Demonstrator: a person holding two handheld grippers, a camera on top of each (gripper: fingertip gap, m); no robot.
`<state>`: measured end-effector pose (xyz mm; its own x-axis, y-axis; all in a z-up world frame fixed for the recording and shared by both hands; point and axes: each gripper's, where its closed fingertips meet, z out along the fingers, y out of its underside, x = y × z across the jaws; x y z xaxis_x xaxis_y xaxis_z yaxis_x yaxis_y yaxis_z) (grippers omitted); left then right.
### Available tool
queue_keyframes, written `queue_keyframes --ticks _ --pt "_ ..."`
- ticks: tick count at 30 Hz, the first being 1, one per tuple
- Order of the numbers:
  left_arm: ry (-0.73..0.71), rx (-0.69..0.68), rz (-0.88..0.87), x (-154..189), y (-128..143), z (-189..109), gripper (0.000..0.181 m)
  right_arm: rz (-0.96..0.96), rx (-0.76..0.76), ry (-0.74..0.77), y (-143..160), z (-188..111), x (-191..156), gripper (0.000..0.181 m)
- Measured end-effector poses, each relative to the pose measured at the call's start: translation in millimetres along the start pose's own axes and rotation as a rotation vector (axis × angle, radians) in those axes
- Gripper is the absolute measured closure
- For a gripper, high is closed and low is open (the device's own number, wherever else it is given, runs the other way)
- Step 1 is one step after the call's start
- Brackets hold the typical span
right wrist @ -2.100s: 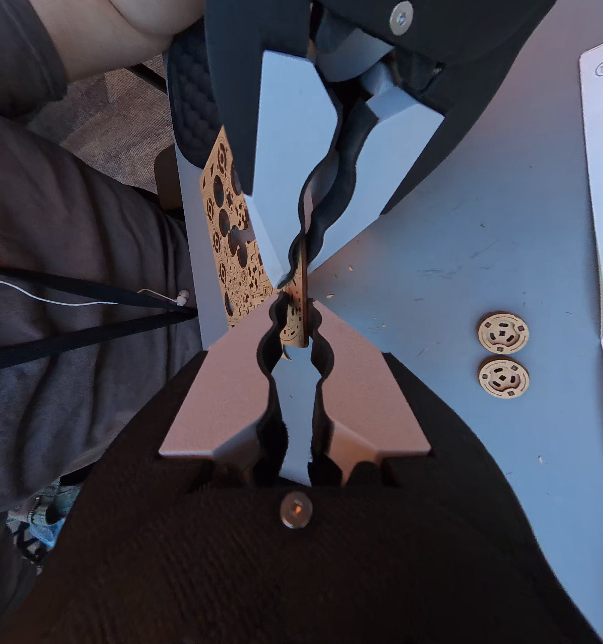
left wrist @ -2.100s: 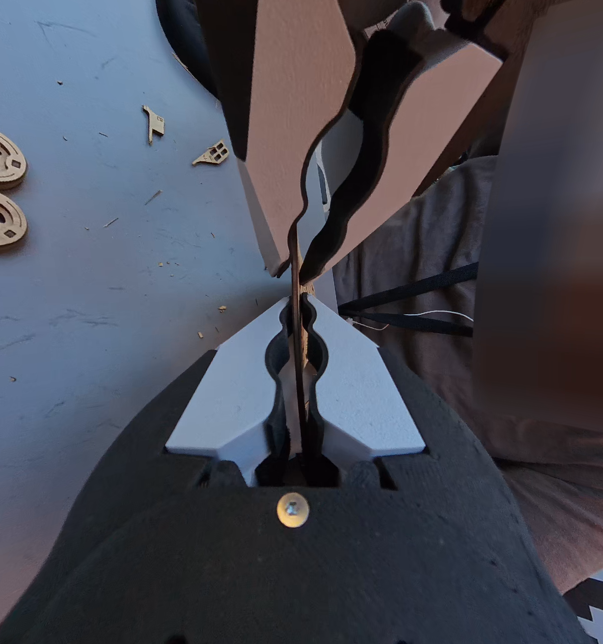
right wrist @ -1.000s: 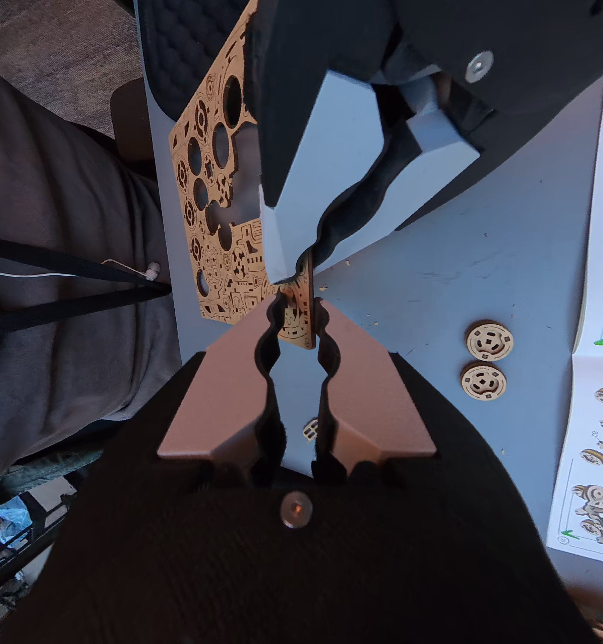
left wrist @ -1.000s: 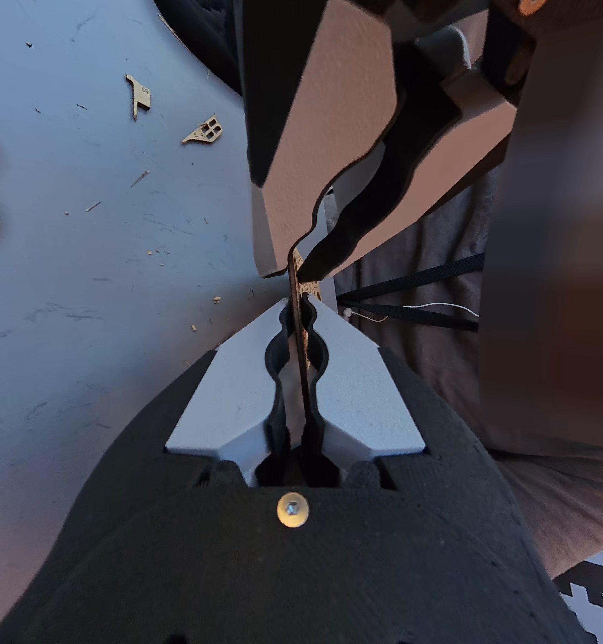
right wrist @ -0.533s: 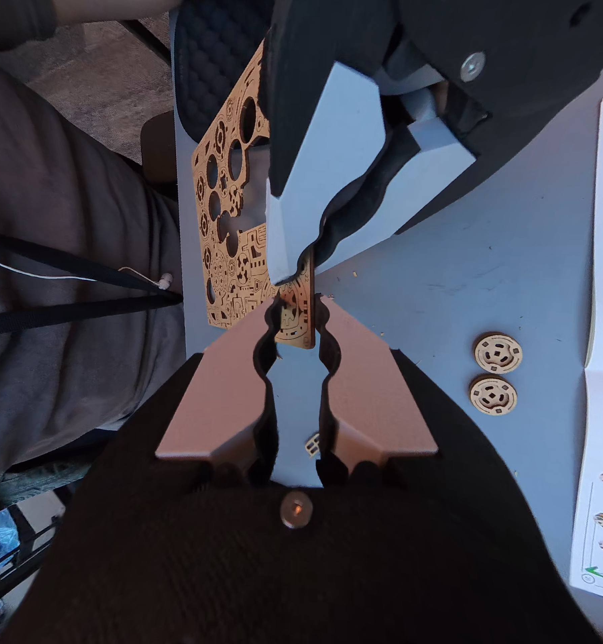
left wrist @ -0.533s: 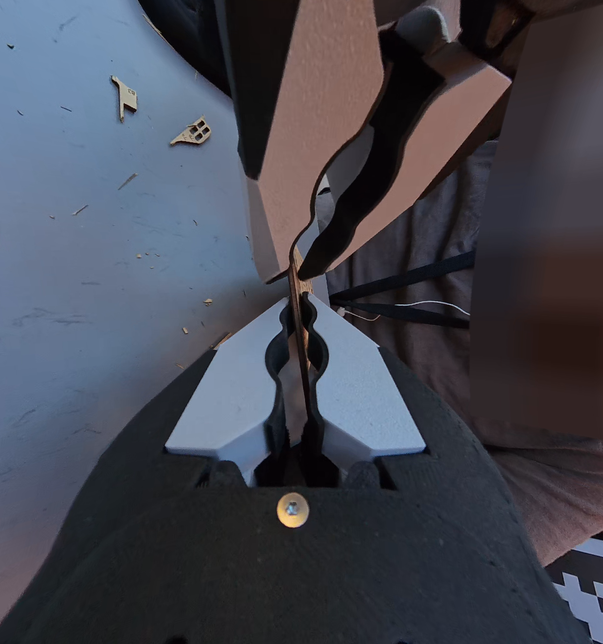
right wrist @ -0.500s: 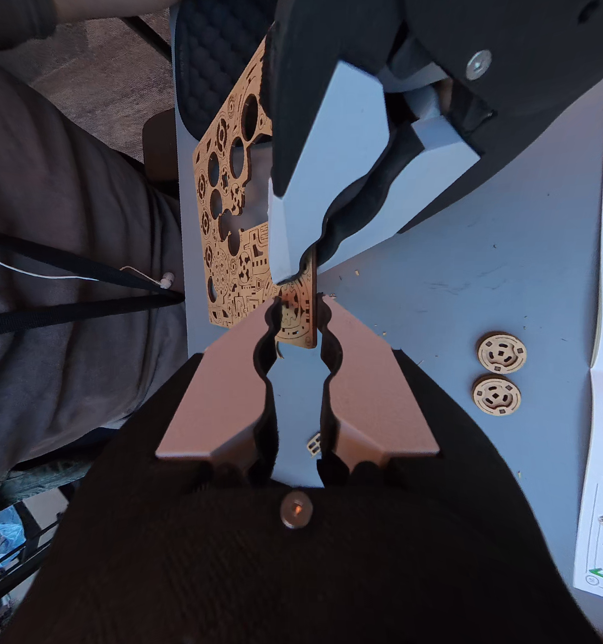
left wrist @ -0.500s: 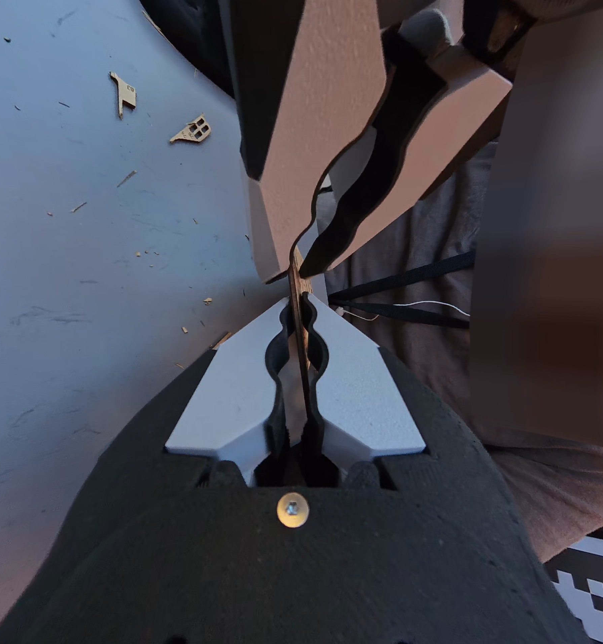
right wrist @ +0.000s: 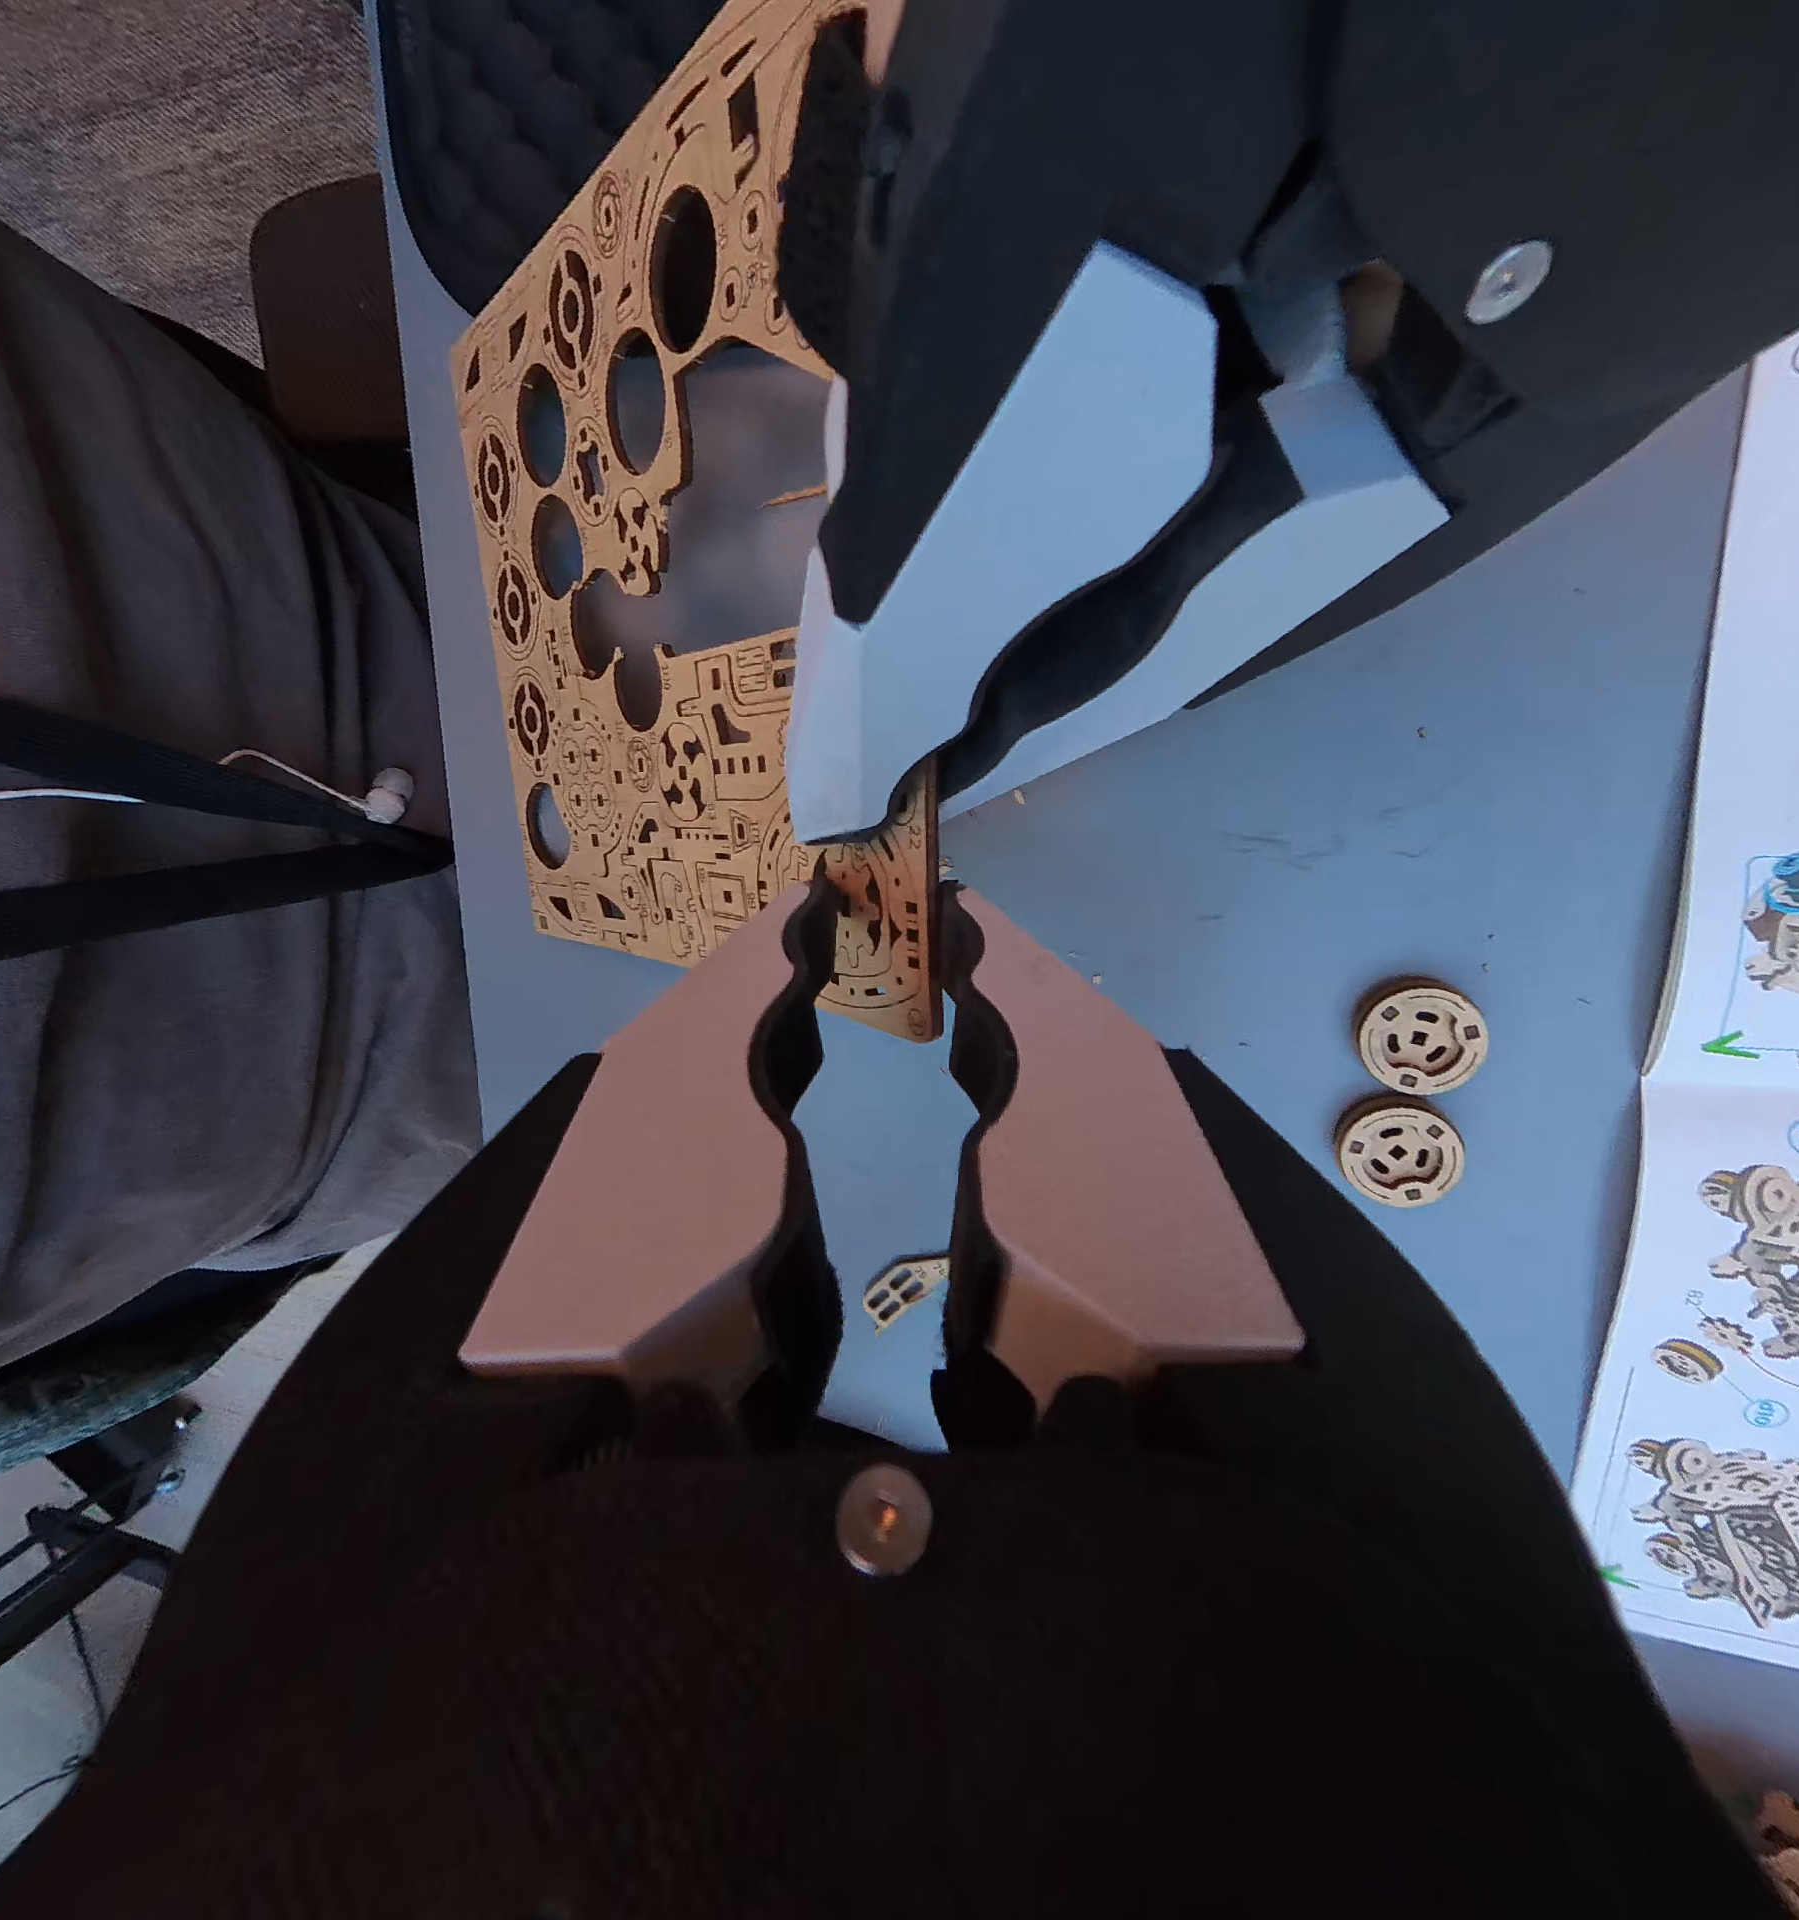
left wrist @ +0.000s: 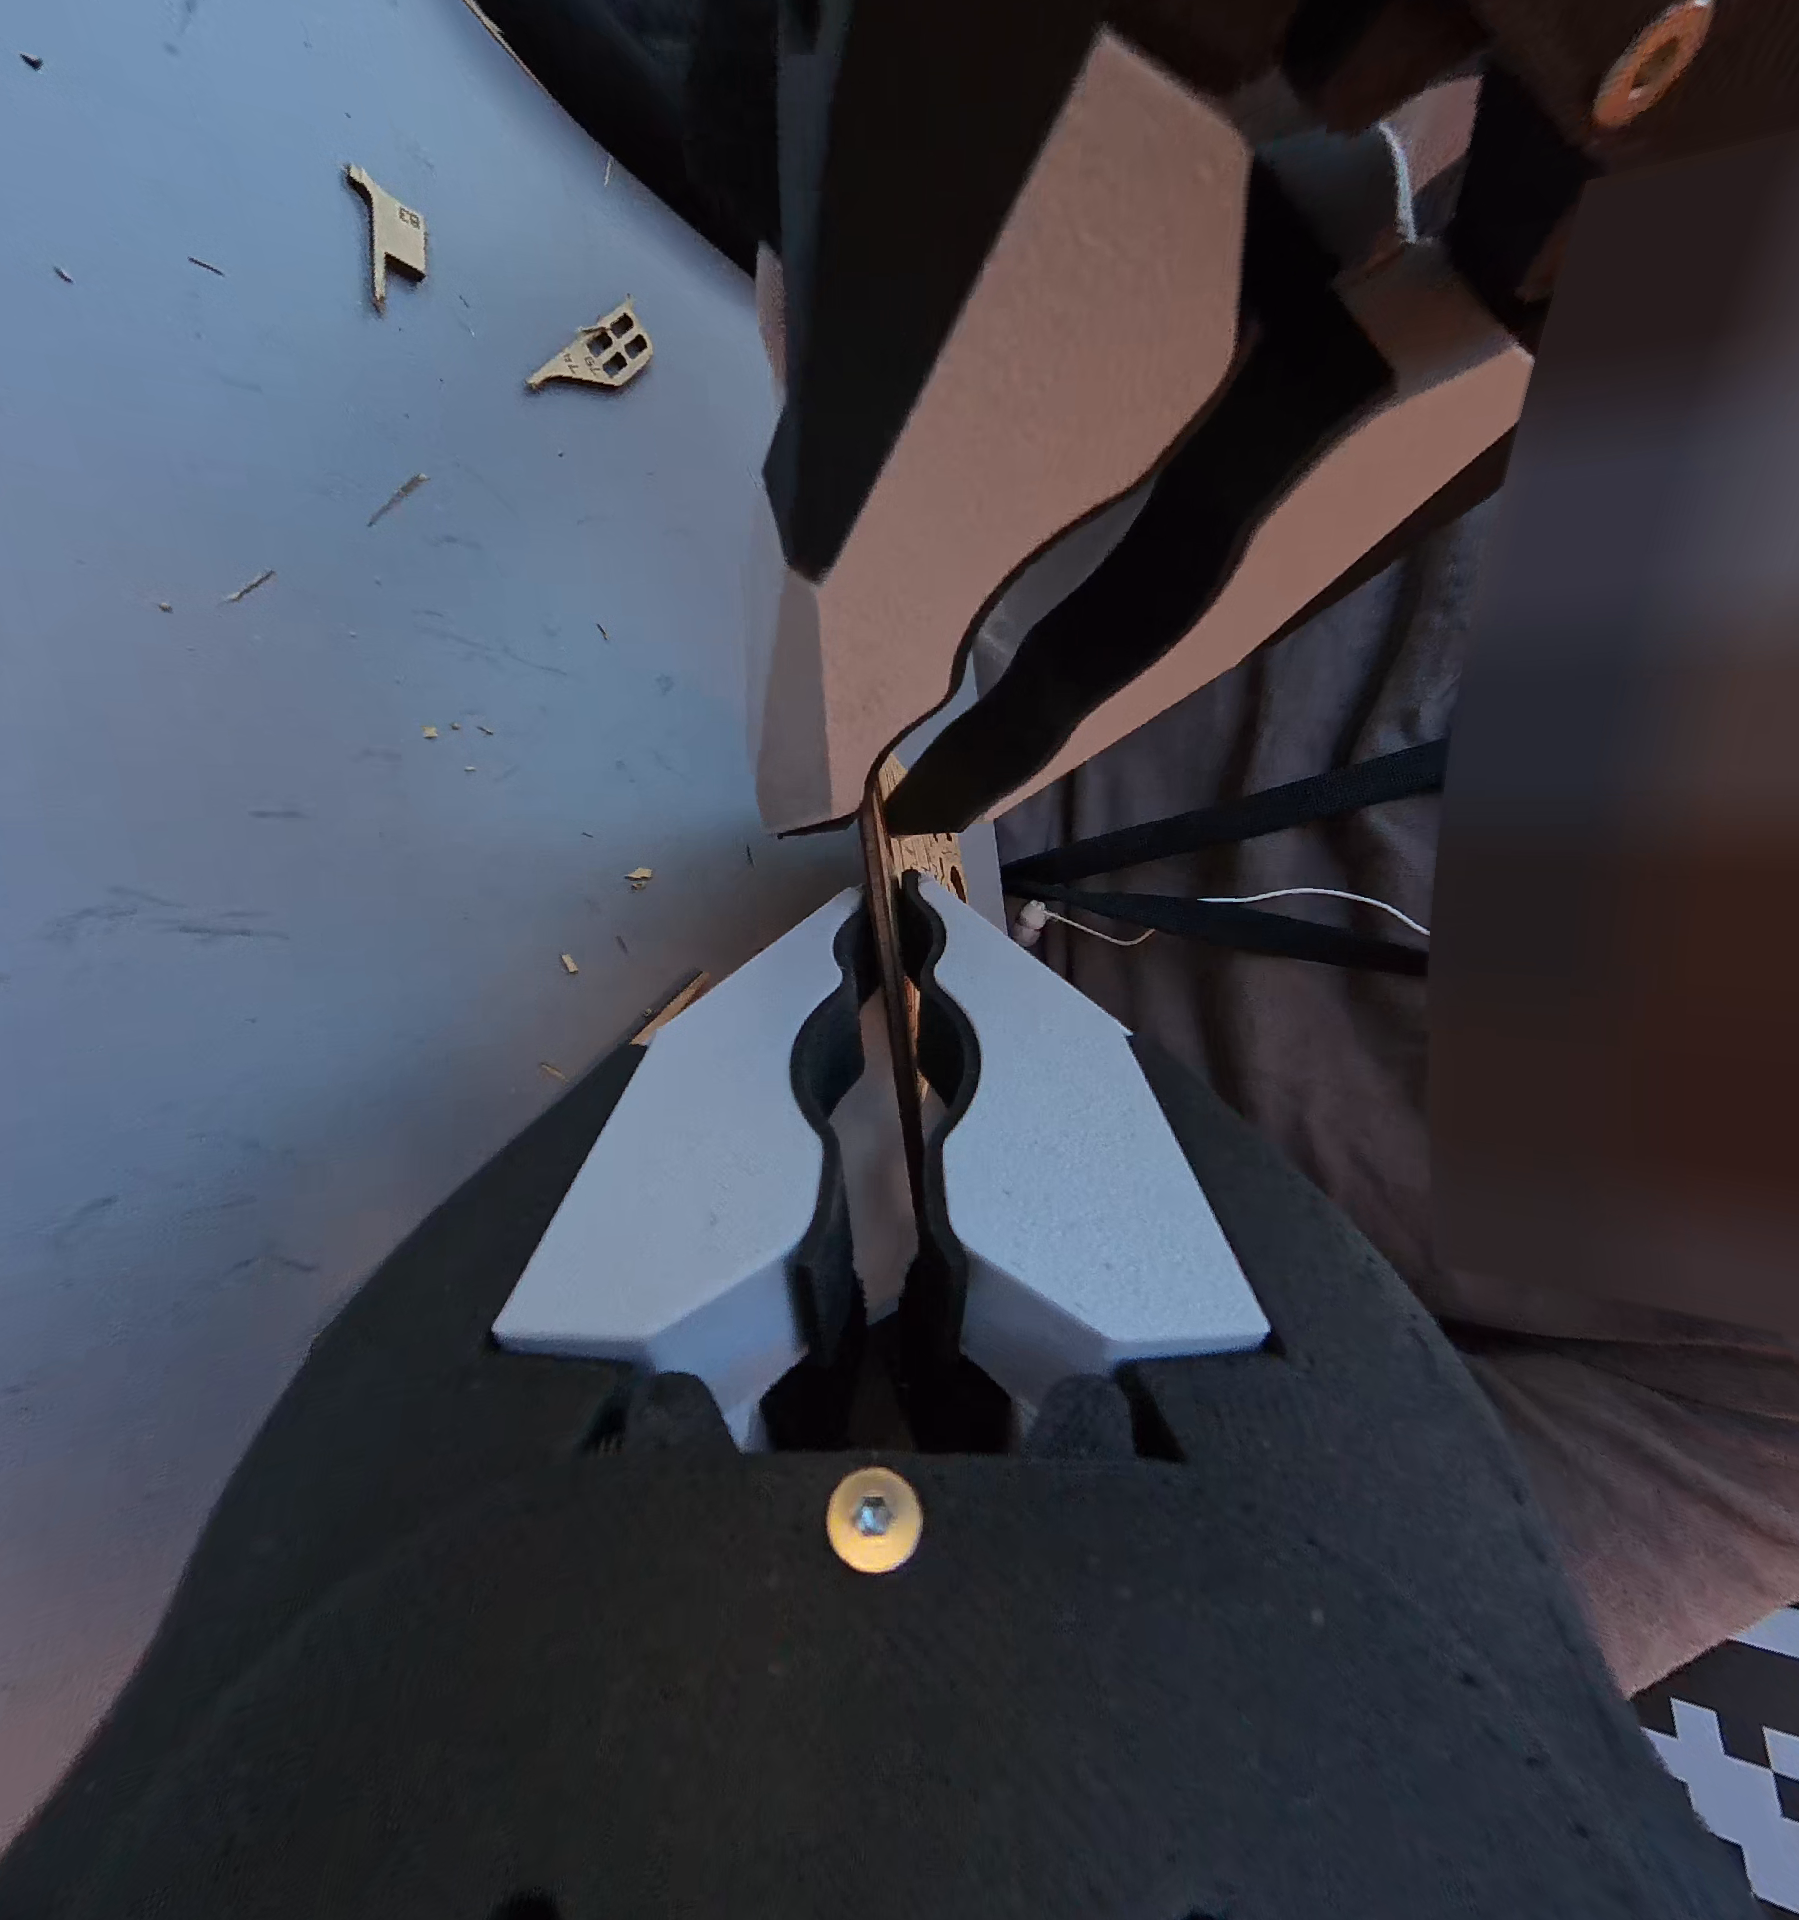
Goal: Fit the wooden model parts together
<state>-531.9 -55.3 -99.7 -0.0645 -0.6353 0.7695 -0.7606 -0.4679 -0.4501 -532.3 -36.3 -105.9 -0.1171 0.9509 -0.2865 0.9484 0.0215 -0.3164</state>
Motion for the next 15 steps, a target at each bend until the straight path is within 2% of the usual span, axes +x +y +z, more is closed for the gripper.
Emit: queue_keyframes --ticks 9,15 --pt "-0.016 -0.016 0.000 -3 3 1 0.180 -0.055 -0.017 0.068 0 3 0 0.162" --pt "0.025 -0.007 0.036 9 0 1 0.179 0.017 0.051 -0.085 -3 -4 -10 0.164"
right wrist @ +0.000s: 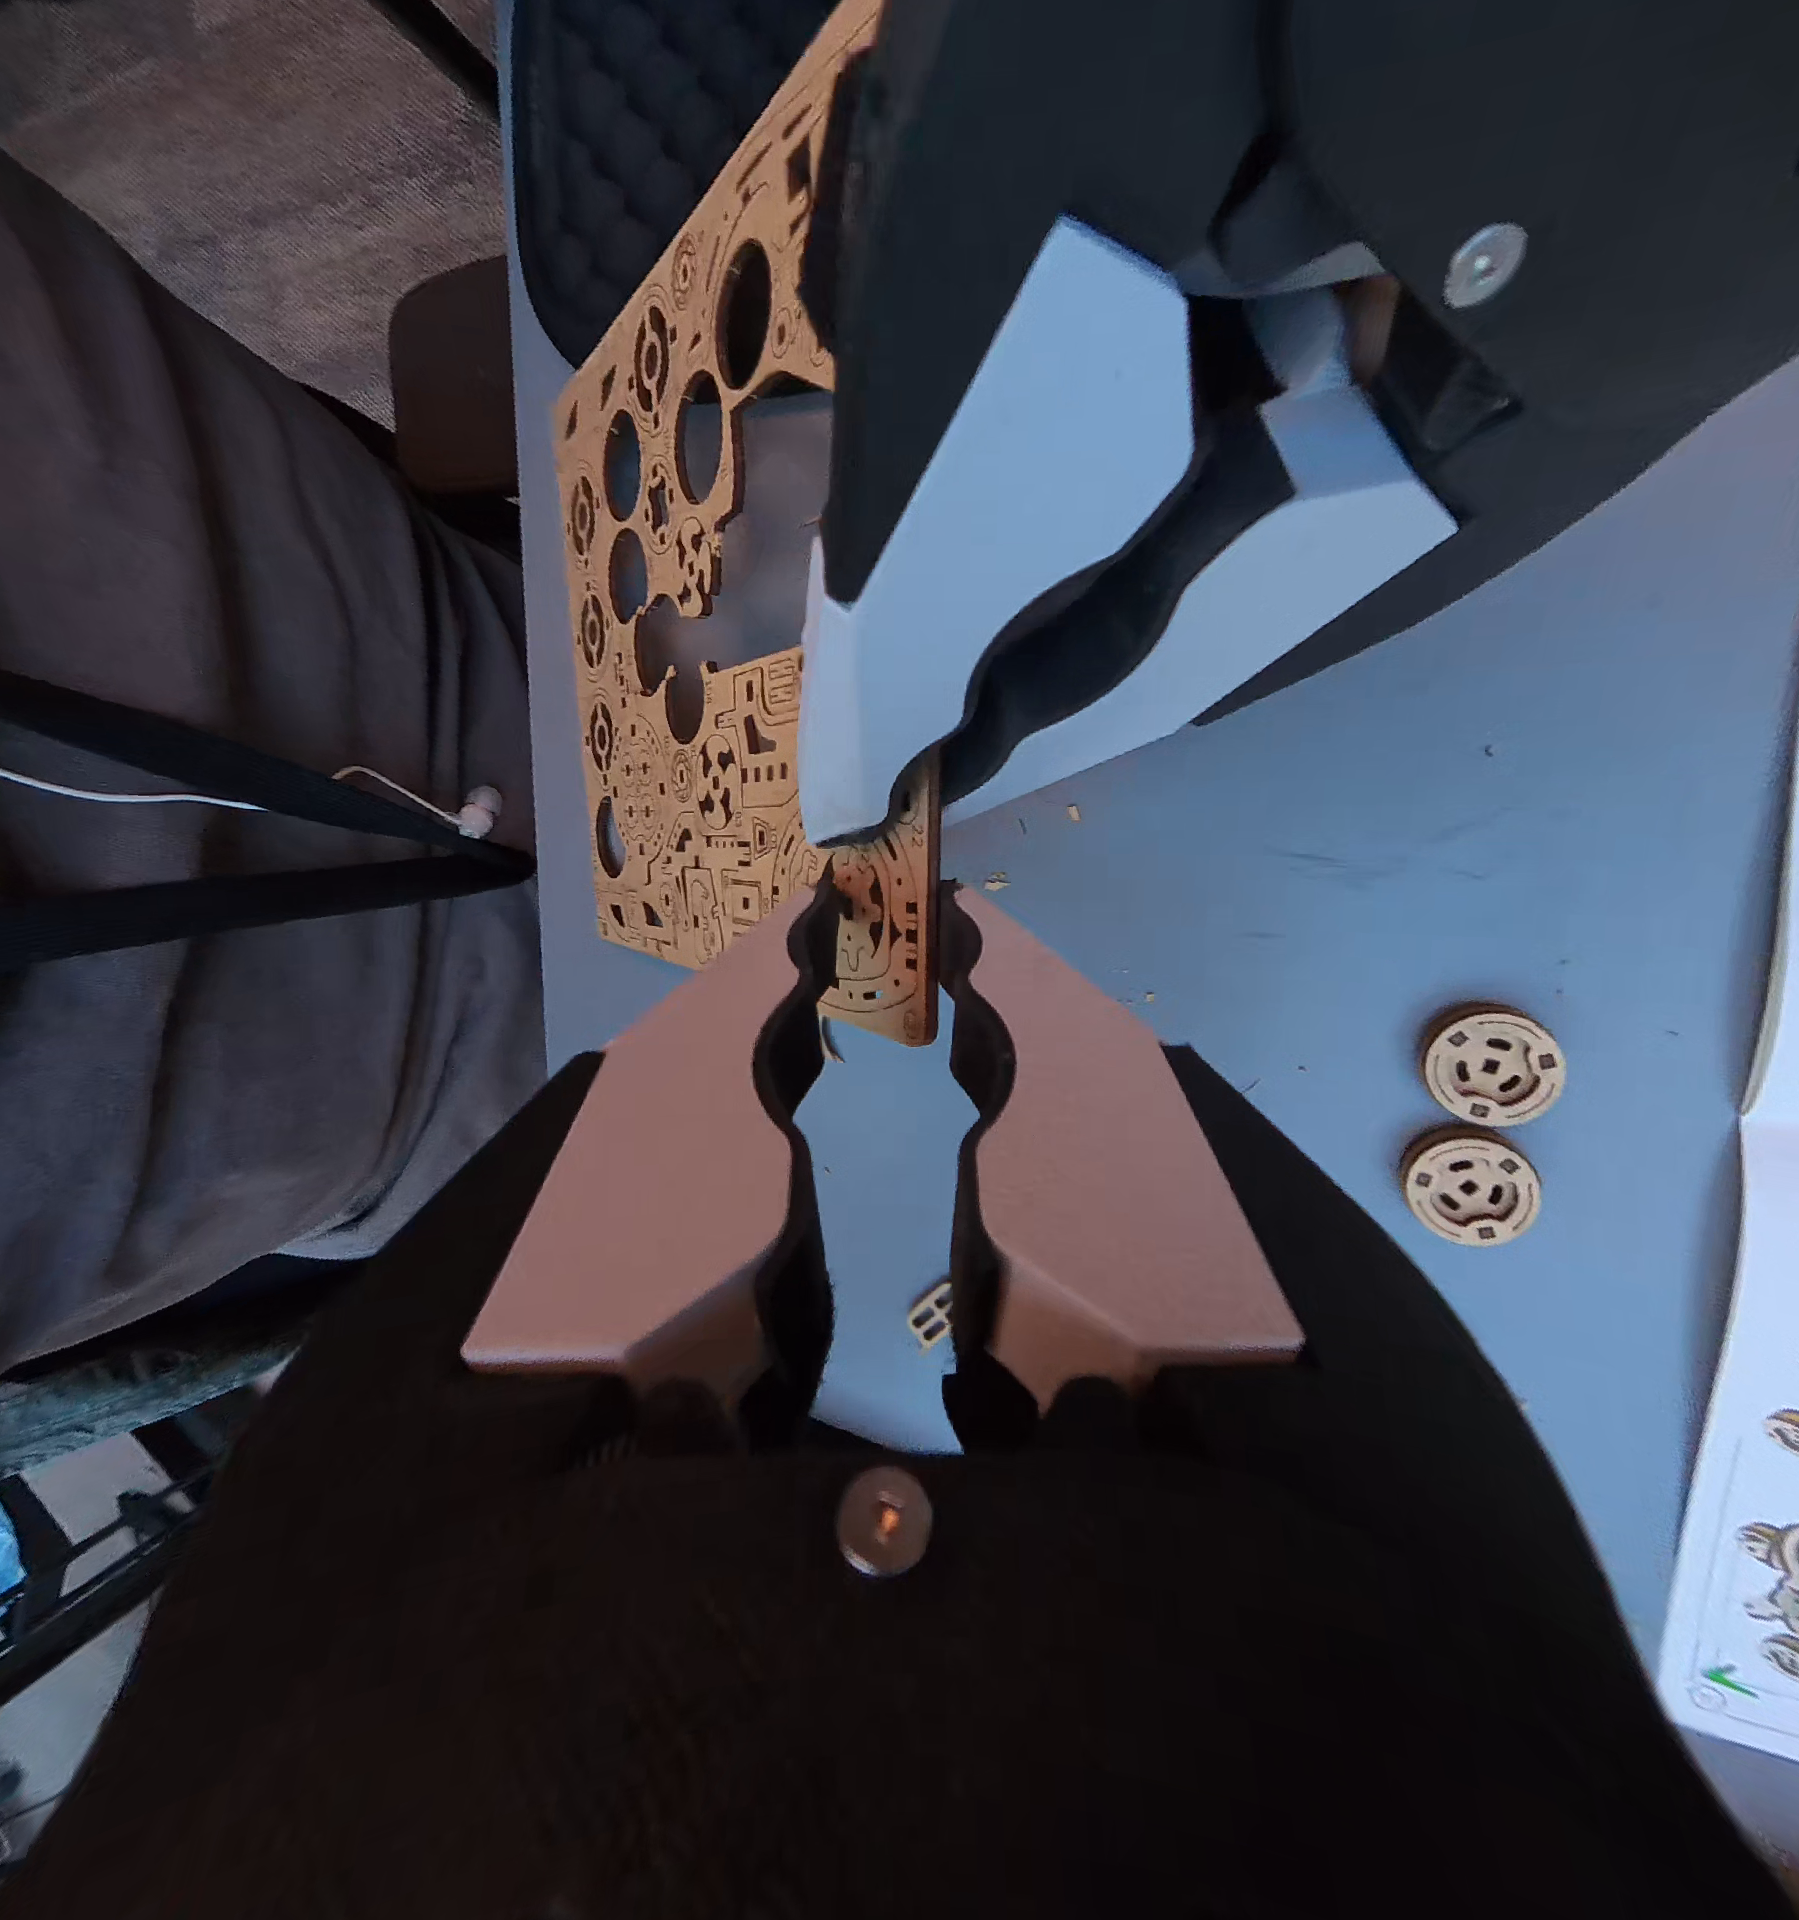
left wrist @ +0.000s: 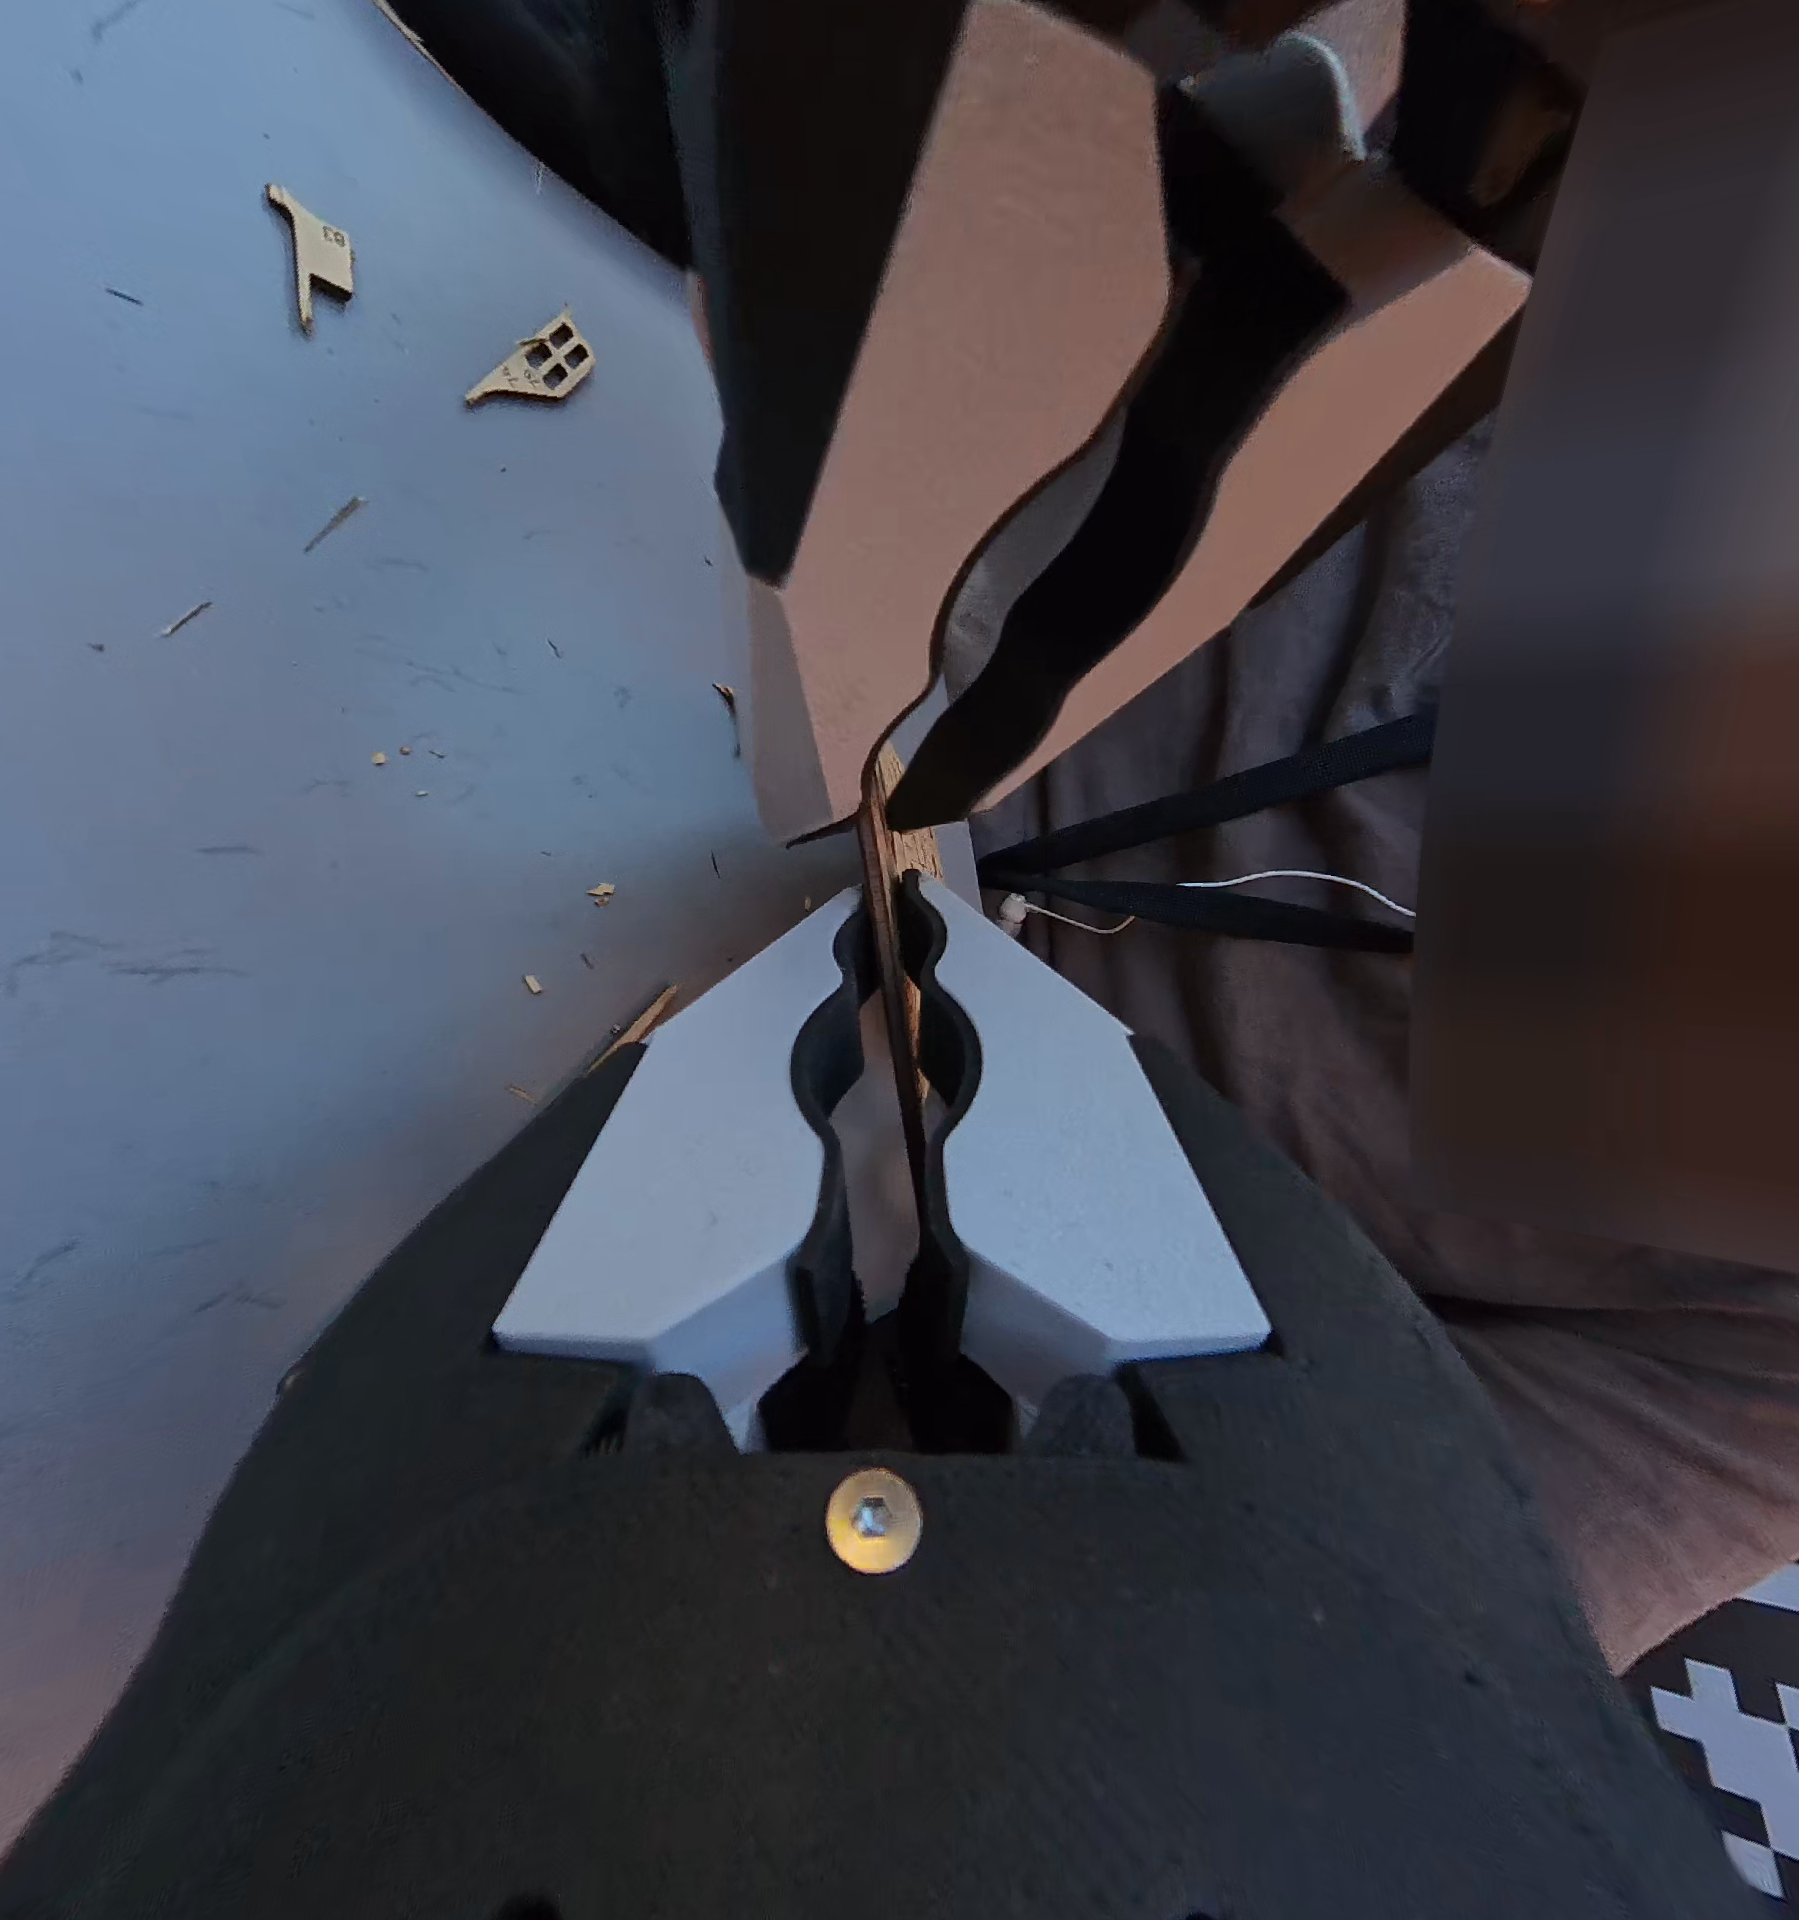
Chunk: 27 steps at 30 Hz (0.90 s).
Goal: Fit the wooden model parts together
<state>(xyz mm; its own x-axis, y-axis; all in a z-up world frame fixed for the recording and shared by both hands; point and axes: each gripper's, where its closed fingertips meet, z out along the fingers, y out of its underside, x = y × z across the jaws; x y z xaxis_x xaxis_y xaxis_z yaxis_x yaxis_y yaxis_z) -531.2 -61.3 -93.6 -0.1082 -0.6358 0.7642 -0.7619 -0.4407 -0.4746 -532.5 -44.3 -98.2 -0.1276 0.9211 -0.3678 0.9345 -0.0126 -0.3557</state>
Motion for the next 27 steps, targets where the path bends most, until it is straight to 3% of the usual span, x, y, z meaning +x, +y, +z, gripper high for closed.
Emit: queue_keyframes --ticks 4,9,14,17,23,27 --pt "-0.019 -0.009 -0.011 -3 1 2 0.179 0.014 -0.012 -0.002 3 4 2 0.164" --pt "-0.028 -0.011 -0.030 -7 2 1 0.180 -0.084 -0.059 0.134 3 4 6 0.162" --pt "-0.034 -0.003 -0.027 -7 2 -1 0.180 -0.098 -0.054 0.171 1 3 8 0.160" --pt "0.004 0.013 -0.037 -3 0 -2 0.179 -0.066 0.030 0.111 -3 -4 6 0.159" --pt "-0.012 0.035 -0.050 -6 -1 -10 0.179 -0.296 0.323 0.383 -15 -54 4 0.157" --pt "0.000 0.030 -0.065 -7 -1 -6 0.179 -0.367 0.321 0.475 -5 -36 -2 0.165"
